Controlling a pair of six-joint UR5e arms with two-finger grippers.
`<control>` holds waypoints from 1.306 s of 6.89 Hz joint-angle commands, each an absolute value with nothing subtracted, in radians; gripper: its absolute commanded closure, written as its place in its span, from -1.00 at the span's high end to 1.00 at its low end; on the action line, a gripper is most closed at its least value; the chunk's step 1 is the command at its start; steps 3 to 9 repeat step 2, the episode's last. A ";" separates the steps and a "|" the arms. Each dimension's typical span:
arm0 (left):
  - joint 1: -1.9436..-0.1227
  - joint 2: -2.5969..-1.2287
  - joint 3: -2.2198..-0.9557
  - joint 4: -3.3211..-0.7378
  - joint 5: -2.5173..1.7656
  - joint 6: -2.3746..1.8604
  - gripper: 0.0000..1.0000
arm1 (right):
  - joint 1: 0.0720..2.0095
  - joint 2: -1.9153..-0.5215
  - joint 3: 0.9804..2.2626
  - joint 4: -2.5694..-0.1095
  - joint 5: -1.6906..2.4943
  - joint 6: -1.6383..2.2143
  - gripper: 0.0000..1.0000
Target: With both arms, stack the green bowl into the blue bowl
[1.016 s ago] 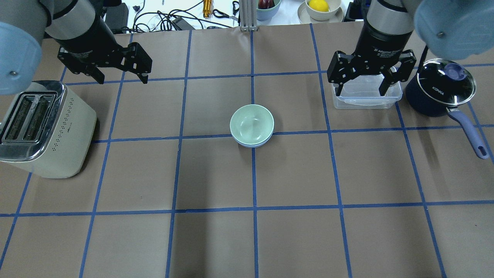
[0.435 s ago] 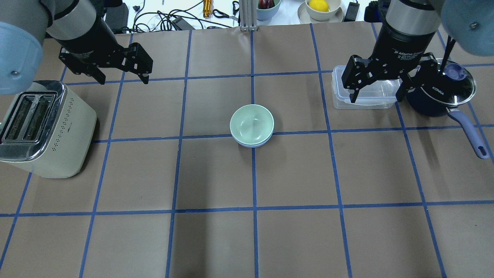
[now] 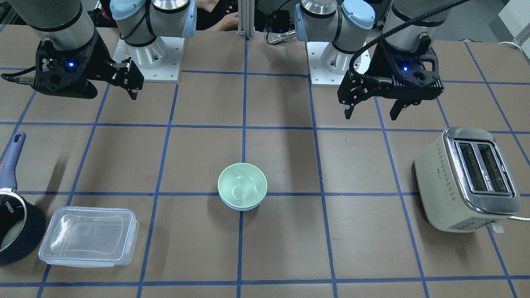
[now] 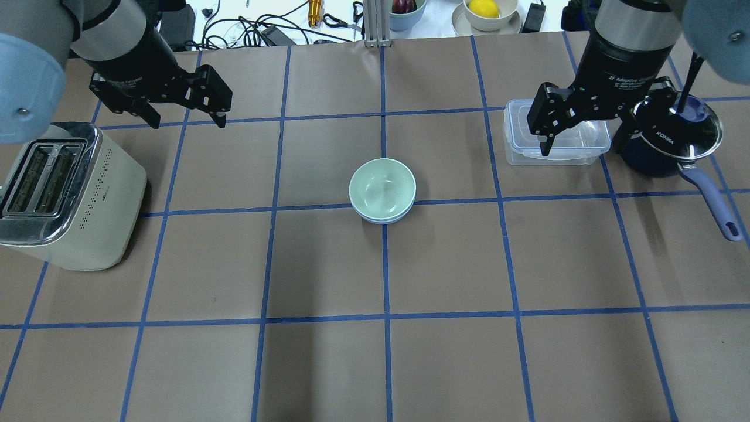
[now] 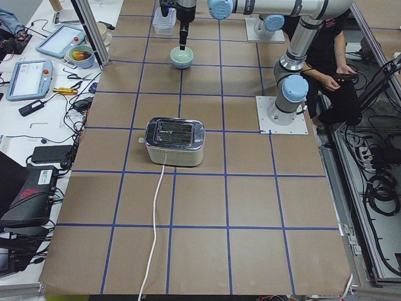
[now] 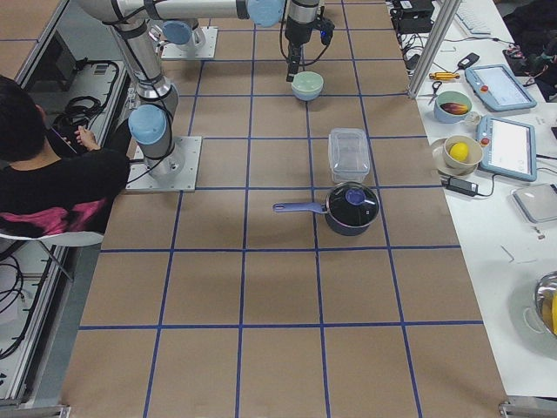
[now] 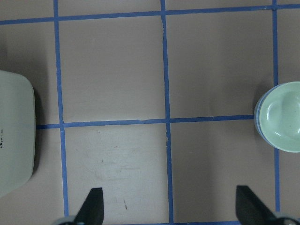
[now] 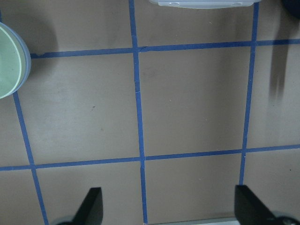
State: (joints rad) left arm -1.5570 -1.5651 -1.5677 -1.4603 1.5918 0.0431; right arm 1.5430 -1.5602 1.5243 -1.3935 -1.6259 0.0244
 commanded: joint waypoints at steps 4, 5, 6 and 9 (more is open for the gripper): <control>-1.557 -1.568 -1.568 -1.460 1.591 0.041 1.00 | 1.543 -1.563 1.528 -1.384 -1.631 0.029 1.00; -1.557 -1.568 -1.568 -1.460 1.591 0.041 1.00 | 1.543 -1.563 1.528 -1.384 -1.631 0.029 1.00; -1.557 -1.568 -1.568 -1.460 1.591 0.041 1.00 | 1.543 -1.563 1.528 -1.384 -1.631 0.029 1.00; -1.557 -1.568 -1.568 -1.460 1.591 0.041 1.00 | 1.543 -1.563 1.528 -1.384 -1.631 0.029 1.00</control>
